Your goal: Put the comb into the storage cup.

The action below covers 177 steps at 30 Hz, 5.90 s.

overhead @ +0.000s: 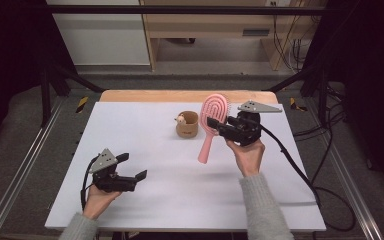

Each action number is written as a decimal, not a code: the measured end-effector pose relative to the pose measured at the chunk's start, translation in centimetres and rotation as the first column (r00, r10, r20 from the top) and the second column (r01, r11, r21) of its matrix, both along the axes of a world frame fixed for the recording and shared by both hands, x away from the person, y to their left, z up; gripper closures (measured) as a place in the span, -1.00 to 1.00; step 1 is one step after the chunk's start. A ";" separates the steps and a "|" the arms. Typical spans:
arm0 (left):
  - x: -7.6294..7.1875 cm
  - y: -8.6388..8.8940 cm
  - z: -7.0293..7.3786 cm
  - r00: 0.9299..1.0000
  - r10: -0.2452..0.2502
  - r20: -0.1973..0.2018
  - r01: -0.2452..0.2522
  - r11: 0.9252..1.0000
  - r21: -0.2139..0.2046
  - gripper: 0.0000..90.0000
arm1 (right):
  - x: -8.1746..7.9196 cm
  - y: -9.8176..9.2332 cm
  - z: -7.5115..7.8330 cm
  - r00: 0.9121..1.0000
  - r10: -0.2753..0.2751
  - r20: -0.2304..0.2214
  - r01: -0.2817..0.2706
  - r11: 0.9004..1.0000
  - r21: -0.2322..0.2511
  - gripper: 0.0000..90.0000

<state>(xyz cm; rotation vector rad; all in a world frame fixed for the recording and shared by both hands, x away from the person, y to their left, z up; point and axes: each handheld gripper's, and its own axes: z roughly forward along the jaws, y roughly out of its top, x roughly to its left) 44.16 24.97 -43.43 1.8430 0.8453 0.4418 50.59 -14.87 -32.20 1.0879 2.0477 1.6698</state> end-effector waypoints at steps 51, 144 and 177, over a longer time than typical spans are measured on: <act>-0.1 3.3 -1.9 0.997 0.069 -0.046 -0.069 0.998 0.003 -0.89 | 4.2 1.5 1.9 0.993 -0.102 0.056 0.106 0.992 -0.062 0.40; 0.0 3.5 -2.0 0.996 0.065 -0.062 -0.065 0.998 -0.002 -0.89 | 11.9 5.1 1.6 0.959 -0.281 0.045 0.283 0.958 -0.041 0.40; 0.0 3.5 -2.1 0.996 0.063 -0.065 -0.064 0.998 -0.003 -0.89 | 13.4 6.7 -0.7 0.949 -0.313 0.041 0.315 0.947 -0.056 0.40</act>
